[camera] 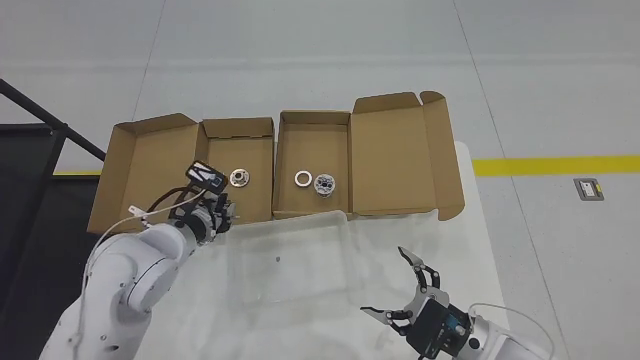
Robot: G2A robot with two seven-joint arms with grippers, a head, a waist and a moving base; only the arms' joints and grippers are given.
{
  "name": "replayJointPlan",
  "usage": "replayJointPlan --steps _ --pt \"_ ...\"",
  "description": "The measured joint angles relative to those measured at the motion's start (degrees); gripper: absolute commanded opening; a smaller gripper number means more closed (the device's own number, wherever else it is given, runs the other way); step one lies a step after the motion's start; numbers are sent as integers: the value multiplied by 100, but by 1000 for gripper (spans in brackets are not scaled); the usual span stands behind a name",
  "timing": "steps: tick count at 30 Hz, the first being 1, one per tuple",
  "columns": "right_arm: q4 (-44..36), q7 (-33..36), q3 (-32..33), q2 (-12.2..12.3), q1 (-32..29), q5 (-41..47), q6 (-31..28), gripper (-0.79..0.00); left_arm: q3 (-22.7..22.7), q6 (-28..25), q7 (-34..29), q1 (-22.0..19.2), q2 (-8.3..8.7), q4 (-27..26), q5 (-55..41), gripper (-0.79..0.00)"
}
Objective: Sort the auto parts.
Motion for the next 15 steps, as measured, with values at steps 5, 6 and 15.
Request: replayJointPlan --steps 5,6,15 --pt "0 0 0 0 0 0 0 0 -141 77 968 -98 -31 592 -186 -785" --pt "0 0 0 0 0 0 0 0 -106 -13 1167 -188 -47 829 -351 -785" --pt "0 0 0 0 0 0 0 0 -41 -207 1392 -336 -65 1263 -573 -785"
